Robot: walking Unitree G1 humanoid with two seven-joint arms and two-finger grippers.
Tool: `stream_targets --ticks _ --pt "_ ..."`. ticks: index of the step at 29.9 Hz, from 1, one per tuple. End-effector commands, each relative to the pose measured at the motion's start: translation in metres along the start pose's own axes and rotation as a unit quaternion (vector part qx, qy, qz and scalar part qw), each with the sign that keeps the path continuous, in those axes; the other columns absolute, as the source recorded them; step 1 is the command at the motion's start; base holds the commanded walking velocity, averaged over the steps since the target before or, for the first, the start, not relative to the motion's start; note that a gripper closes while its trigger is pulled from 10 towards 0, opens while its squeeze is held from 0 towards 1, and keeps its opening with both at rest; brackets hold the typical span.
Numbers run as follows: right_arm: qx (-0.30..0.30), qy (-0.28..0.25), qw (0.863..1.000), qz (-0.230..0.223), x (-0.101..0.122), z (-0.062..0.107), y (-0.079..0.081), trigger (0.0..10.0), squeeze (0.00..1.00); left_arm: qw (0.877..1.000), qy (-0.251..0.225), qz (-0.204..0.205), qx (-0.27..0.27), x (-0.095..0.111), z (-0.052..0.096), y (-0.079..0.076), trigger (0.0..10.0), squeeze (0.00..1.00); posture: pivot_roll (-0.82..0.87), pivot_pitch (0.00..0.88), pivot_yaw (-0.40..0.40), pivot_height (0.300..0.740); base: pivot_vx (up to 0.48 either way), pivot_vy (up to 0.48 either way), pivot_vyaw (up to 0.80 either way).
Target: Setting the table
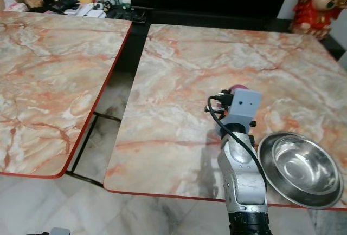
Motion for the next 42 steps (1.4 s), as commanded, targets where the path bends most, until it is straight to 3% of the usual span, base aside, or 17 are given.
stream_targets --ticks 1,4,11,18,42 --pt "-0.03 0.019 0.999 0.0 0.0 0.004 -0.004 10.0 0.0 1.0 0.025 -0.001 -0.008 -0.017 0.004 -0.004 10.0 0.0 -0.03 0.17 -0.023 0.74 0.0 0.0 0.0" --pt "-0.047 0.055 0.997 -0.035 -0.007 0.007 -0.001 10.0 0.0 1.0 0.026 -0.003 -0.01 -0.017 0.004 -0.006 10.0 0.0 -0.03 0.17 -0.026 0.74 0.0 0.0 0.0" --pt "-0.049 0.085 0.995 -0.023 -0.005 0.011 0.006 10.0 0.0 1.0 0.027 0.0 -0.011 -0.017 0.004 -0.008 10.0 0.0 -0.03 0.168 -0.033 0.74 0.0 0.0 0.0" --pt "-0.057 0.097 0.993 0.03 -0.005 0.007 -0.012 10.0 0.0 1.0 0.027 0.001 -0.015 -0.018 0.004 -0.012 10.0 0.0 -0.03 0.164 -0.036 0.74 0.0 0.0 0.0" --pt "-0.071 0.106 0.99 0.058 -0.007 -0.002 -0.036 10.0 0.0 0.999 0.028 -0.005 -0.015 -0.019 0.004 -0.01 10.0 0.0 -0.02 0.156 -0.036 0.74 0.0 0.0 0.0"
Point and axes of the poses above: a point about 5 cm out from each wrist's last joint towards the gripper, its own z axis pointing back from the gripper into the wrist, its own x axis along the axis of the wrist's last joint, y = z × x, the point moved 5 cm from there along -z, pointing out of the wrist towards the gripper, and after that the axes turned 12 degrees about -z, right-handed, at the moved point
